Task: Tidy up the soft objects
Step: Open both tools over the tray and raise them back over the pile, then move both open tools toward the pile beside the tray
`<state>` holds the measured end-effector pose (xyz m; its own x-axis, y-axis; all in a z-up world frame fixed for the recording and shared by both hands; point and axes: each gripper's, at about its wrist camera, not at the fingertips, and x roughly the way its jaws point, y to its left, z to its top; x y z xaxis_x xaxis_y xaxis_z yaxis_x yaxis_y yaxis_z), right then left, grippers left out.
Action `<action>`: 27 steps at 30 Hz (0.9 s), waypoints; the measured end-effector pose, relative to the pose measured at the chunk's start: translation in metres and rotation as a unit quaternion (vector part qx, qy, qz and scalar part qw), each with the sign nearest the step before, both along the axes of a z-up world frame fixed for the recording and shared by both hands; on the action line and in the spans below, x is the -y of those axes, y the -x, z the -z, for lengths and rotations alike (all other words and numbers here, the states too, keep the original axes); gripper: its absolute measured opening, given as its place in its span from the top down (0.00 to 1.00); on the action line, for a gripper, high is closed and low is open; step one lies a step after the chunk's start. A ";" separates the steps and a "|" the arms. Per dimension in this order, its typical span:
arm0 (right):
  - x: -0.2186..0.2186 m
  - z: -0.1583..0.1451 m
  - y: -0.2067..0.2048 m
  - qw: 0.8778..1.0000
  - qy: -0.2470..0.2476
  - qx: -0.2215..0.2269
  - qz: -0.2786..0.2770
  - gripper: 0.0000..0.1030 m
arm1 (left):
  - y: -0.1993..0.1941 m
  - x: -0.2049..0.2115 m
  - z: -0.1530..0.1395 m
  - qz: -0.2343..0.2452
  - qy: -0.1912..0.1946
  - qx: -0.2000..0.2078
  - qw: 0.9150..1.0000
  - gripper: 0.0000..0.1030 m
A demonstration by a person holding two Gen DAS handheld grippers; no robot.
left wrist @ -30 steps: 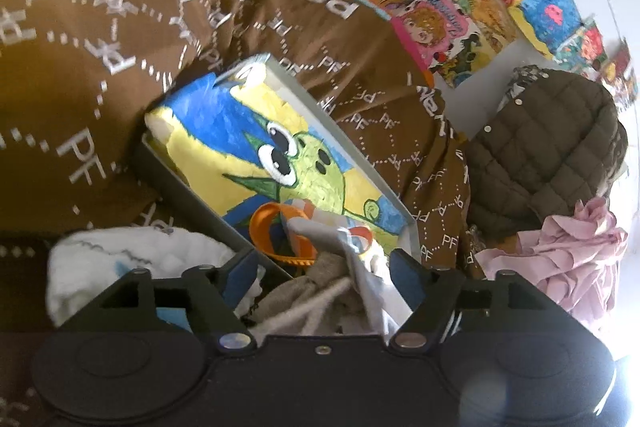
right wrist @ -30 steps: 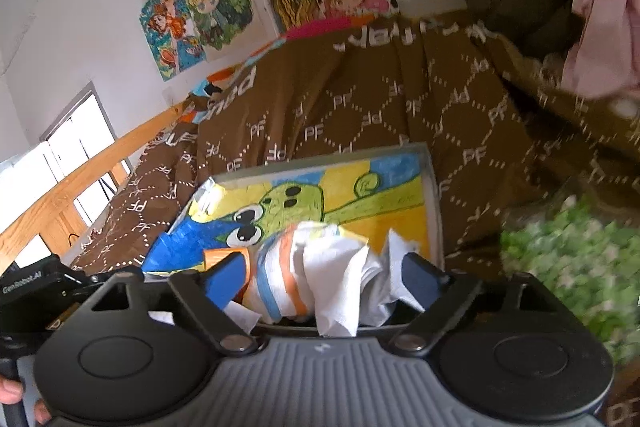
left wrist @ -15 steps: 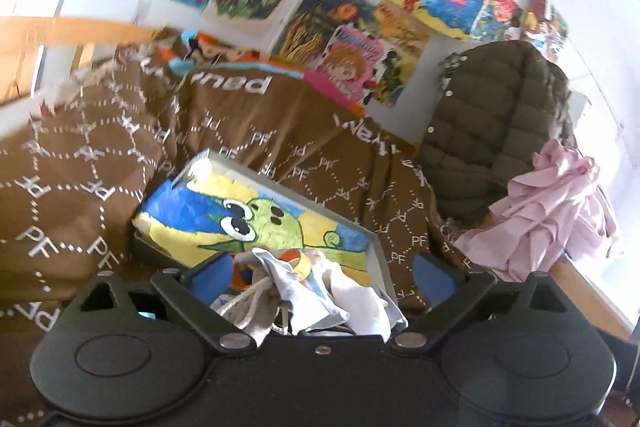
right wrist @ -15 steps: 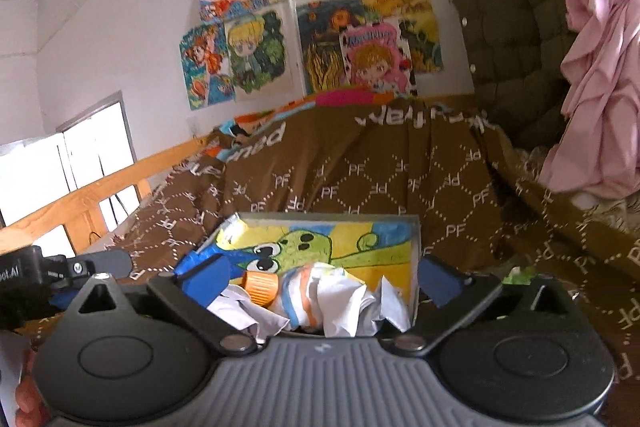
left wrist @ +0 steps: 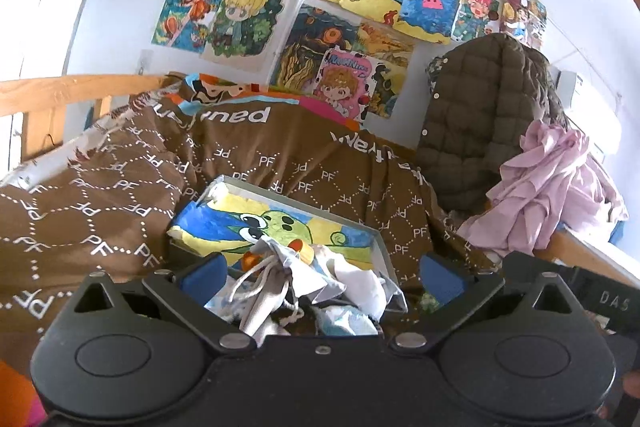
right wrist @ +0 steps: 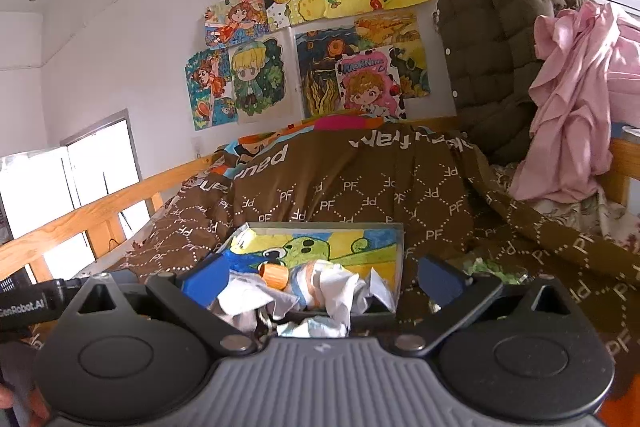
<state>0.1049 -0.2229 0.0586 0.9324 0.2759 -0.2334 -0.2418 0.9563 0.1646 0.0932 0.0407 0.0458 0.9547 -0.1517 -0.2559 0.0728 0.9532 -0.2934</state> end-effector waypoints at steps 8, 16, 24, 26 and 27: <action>0.001 0.005 0.034 1.000 0.013 -0.006 0.006 0.00 | 0.032 0.009 0.002 -0.007 -0.027 0.005 1.000 0.01; 0.000 0.015 0.050 0.999 0.027 -0.032 0.019 0.00 | 0.053 0.011 0.010 -0.013 -0.046 -0.006 0.999 0.01; -0.007 0.023 0.056 0.997 0.047 -0.052 0.023 0.00 | 0.060 0.011 0.016 -0.024 -0.057 -0.029 0.998 0.01; -0.009 0.026 0.056 0.997 0.056 -0.057 0.023 0.00 | 0.060 0.011 0.018 -0.025 -0.063 -0.035 0.997 0.01; -0.011 0.028 0.055 0.996 0.061 -0.060 0.023 0.00 | 0.060 0.011 0.019 -0.025 -0.065 -0.038 0.997 0.01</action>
